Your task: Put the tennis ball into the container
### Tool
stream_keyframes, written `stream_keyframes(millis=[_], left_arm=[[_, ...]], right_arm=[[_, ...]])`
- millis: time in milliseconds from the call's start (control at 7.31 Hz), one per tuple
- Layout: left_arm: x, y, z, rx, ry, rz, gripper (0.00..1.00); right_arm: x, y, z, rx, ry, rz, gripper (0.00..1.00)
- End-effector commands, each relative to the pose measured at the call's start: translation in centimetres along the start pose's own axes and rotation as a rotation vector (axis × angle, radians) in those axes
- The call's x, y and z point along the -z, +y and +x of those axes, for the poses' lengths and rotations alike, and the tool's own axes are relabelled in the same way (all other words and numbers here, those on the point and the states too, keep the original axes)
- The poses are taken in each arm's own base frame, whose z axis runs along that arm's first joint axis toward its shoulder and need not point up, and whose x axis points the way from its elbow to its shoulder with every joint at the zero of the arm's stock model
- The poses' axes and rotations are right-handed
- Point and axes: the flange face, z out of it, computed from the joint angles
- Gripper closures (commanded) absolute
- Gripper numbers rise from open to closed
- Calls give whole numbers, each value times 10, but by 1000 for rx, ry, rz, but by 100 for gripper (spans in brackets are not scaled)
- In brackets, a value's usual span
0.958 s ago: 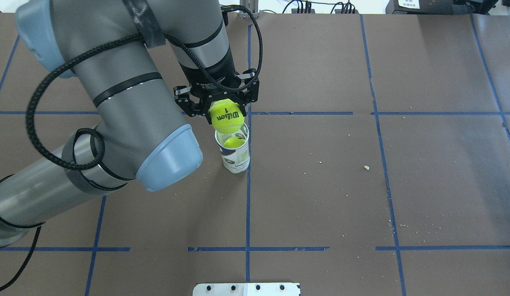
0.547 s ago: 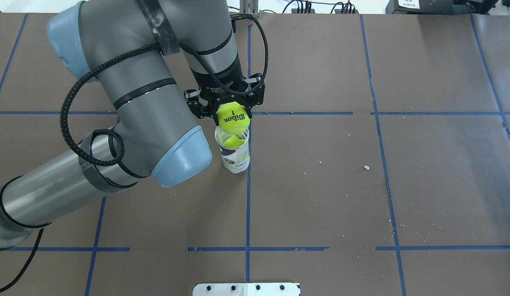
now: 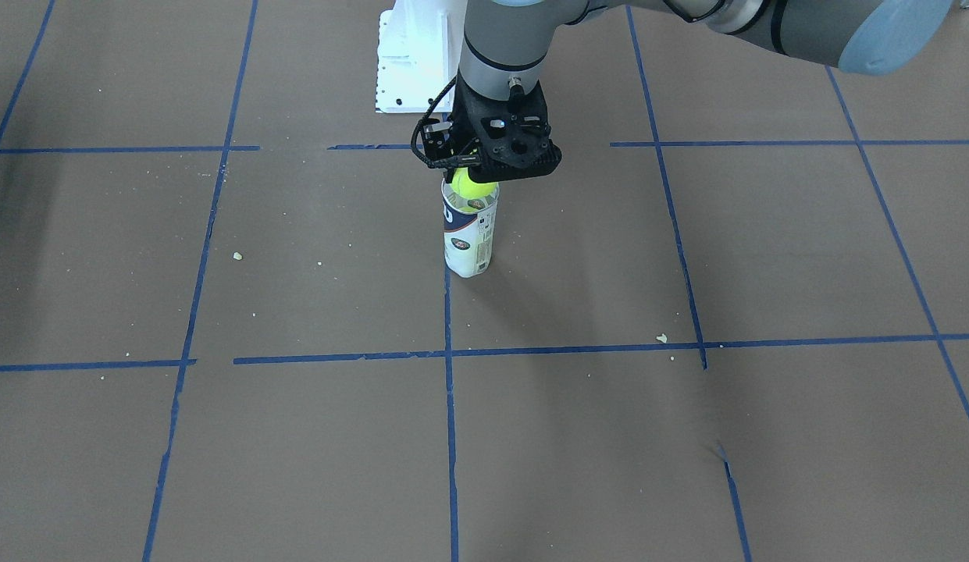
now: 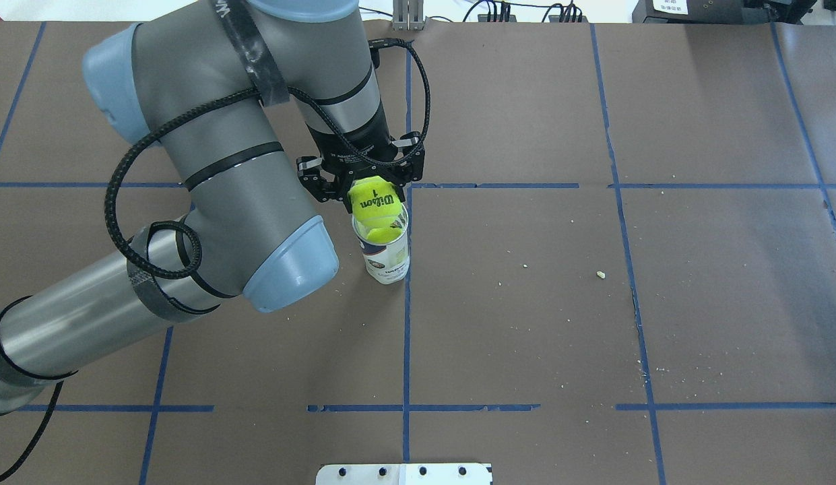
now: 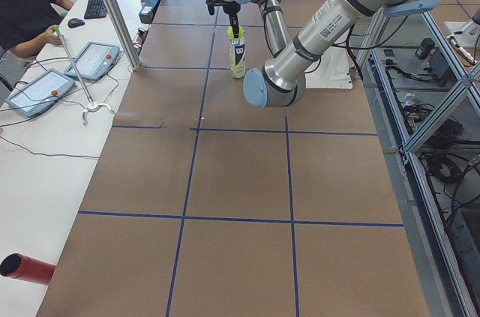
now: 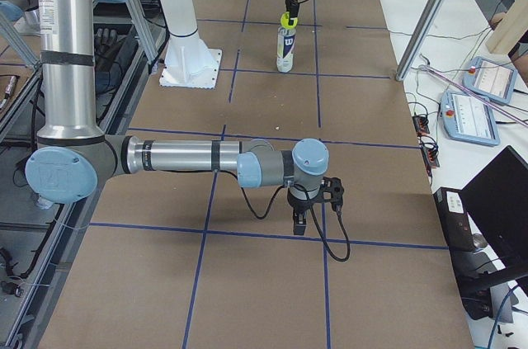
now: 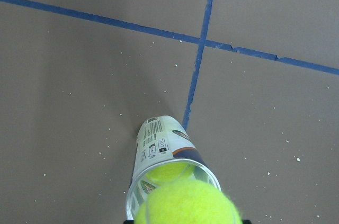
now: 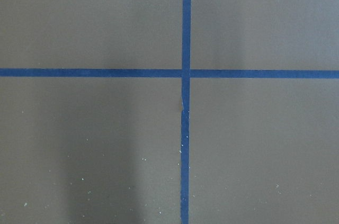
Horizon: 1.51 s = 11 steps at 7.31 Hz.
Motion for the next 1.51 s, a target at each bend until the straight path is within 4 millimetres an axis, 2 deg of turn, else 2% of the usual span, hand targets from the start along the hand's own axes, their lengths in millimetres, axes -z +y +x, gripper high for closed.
stream_keyframes(millis=[0, 411, 684, 821, 958, 1095, 1232, 1368], left_arm=[[2, 1, -1, -11, 6, 3, 1], [12, 7, -2, -28, 28, 14, 0], [30, 29, -51, -62, 67, 54, 0], [39, 30, -65, -66, 73, 87, 0], [57, -7, -96, -107, 51, 148, 0], [83, -47, -136, -198, 15, 208, 0], [92, -79, -182, -267, -36, 236, 0], [116, -116, -244, -347, -87, 257, 0]], right_arm=[[0, 0, 0, 0, 0, 0, 0], [0, 0, 0, 0, 0, 0, 0], [0, 0, 0, 0, 0, 0, 0], [0, 0, 0, 0, 0, 0, 0], [0, 0, -1, 1, 0, -1, 0], [0, 0, 0, 0, 0, 0, 0], [0, 0, 0, 0, 0, 0, 0], [0, 0, 0, 0, 0, 0, 0]])
